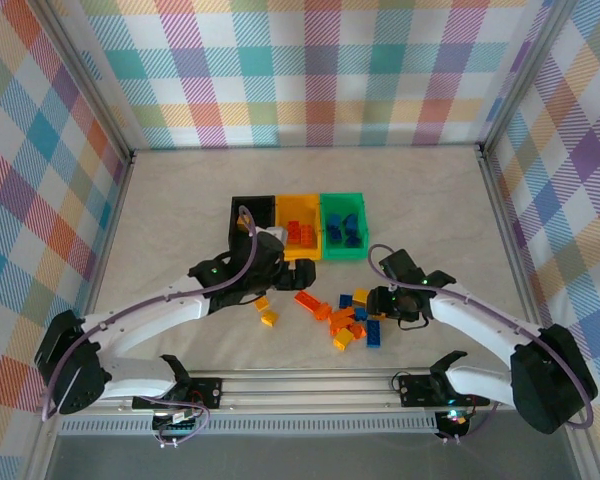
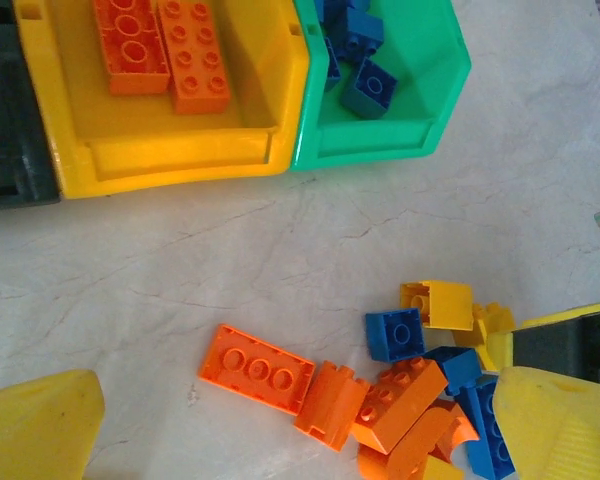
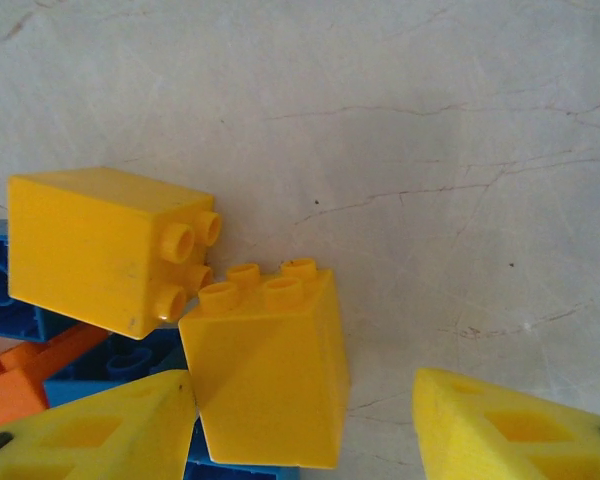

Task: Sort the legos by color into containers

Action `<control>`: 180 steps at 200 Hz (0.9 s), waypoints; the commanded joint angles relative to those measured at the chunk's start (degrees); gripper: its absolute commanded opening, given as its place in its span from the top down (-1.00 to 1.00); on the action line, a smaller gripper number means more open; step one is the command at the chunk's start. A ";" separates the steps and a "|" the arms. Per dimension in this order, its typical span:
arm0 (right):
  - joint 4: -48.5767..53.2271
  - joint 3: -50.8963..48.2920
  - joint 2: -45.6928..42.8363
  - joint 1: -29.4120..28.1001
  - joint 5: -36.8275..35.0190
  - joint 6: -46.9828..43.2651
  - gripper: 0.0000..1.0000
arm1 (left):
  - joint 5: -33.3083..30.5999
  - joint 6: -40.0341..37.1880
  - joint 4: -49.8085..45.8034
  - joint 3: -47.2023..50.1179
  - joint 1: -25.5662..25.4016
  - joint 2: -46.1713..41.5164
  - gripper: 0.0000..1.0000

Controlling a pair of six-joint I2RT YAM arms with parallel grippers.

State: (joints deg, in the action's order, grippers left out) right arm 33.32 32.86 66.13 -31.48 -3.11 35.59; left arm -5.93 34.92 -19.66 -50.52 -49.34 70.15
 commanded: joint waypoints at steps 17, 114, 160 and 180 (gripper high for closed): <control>-0.37 -0.43 1.49 -0.33 -0.23 0.78 -0.13 | -1.90 1.07 0.20 3.60 1.16 -3.38 -1.00; 1.07 4.92 1.64 -0.41 -4.44 -1.44 0.52 | -5.58 1.47 -4.18 6.63 3.27 -9.20 -1.00; 1.43 20.15 4.83 -4.88 -1.21 -8.07 0.62 | -14.40 2.35 -11.76 9.81 3.53 -18.35 -1.00; -1.61 29.60 14.29 -9.03 0.84 -9.96 0.62 | -16.98 4.45 -14.10 11.96 3.48 -23.41 -1.00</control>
State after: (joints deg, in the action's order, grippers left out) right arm 34.89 53.71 71.99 -36.62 -5.50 29.93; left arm -16.78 36.75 -27.94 -40.99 -46.44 51.94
